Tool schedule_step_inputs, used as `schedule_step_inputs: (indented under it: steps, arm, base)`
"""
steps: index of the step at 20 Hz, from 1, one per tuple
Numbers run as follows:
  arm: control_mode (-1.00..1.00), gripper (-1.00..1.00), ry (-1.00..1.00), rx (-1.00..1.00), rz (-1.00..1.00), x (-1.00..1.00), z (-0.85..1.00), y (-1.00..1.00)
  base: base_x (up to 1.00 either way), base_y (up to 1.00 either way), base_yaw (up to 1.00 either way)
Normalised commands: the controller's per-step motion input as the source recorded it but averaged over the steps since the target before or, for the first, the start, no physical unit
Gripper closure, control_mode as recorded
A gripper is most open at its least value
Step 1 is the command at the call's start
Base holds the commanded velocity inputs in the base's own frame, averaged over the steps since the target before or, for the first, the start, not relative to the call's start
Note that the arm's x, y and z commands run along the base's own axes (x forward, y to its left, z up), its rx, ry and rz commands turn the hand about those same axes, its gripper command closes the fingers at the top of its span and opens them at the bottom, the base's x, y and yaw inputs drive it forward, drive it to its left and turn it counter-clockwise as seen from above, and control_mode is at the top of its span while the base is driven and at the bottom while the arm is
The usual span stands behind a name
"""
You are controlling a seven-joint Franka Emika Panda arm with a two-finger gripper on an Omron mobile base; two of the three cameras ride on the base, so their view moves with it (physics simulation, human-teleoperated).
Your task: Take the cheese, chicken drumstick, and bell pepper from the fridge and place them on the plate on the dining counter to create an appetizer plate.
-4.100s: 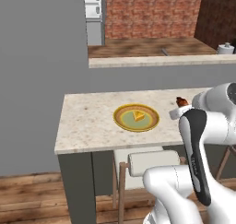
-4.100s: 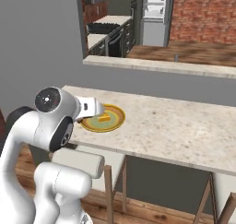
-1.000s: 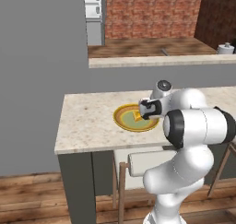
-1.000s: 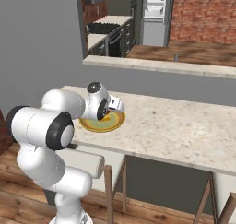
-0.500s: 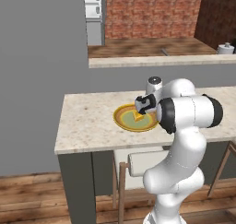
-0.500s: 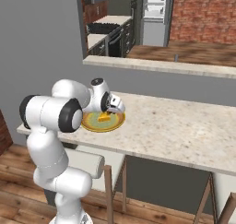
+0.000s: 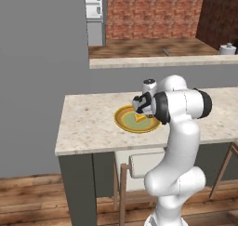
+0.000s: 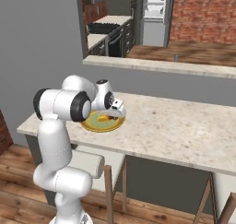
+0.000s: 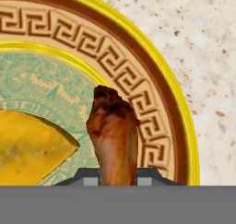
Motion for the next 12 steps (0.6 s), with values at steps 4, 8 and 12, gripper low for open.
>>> schedule_step_inputs:
  steps: [4, 8, 12]
  arm:
    - [-1.00, 1.00, 0.14, 0.00, -0.03, 0.19, -0.43, -0.03]
    - [-1.00, -1.00, 0.06, 0.00, -0.02, 0.05, -0.10, 0.00]
    - [-1.00, -1.00, 0.00, 0.00, -0.05, -0.02, 0.05, 0.00]
  base:
    - [0.00, 0.00, 0.00]
    - [0.00, 0.00, 0.00]
    - [0.00, 0.00, 0.00]
